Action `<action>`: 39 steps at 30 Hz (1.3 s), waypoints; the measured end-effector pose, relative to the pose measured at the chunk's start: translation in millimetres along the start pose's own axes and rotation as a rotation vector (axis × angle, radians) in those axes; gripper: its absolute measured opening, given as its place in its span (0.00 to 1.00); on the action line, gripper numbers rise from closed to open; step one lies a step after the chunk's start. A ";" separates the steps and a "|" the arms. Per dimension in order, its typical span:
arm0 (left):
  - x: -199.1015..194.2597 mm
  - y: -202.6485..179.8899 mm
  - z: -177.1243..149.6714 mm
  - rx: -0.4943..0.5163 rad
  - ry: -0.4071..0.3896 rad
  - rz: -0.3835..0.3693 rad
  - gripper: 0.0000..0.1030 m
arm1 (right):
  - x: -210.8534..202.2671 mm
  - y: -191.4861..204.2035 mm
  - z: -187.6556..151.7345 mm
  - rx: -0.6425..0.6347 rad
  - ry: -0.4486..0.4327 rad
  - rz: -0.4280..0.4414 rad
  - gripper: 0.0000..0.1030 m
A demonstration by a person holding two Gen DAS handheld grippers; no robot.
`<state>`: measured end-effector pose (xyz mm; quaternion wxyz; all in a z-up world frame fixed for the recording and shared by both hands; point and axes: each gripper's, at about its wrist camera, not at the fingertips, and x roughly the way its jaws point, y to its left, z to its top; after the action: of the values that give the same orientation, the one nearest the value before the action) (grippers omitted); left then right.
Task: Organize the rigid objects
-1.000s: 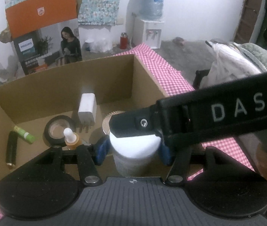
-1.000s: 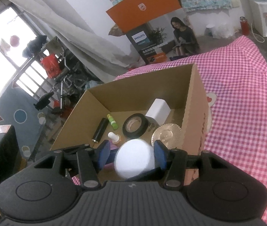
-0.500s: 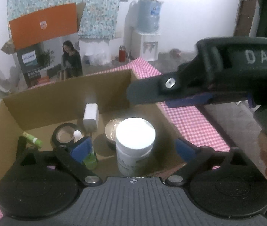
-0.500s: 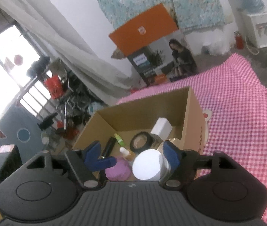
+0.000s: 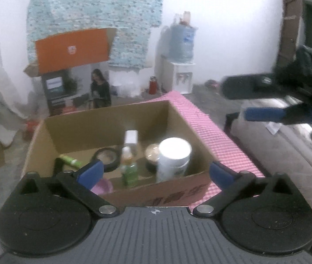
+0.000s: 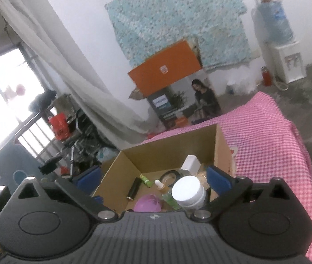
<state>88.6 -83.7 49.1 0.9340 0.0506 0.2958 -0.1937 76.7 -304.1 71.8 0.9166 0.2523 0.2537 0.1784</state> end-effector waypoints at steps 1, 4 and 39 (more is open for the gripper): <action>-3.1 3.7 -2.0 -0.007 -0.002 0.013 1.00 | -3.4 2.8 -5.5 -0.002 -0.010 -0.021 1.00; -12.9 17.1 -9.7 -0.028 -0.008 0.056 1.00 | -8.9 10.9 -22.0 -0.014 -0.023 -0.089 1.00; -2.6 42.1 -26.7 -0.100 0.069 0.217 1.00 | 39.3 61.2 -91.9 -0.296 0.024 -0.498 1.00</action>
<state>88.9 -38.6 27.9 0.9401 0.0423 0.3301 -0.0743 45.2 -202.6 22.6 0.9559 0.0434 0.2900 -0.0139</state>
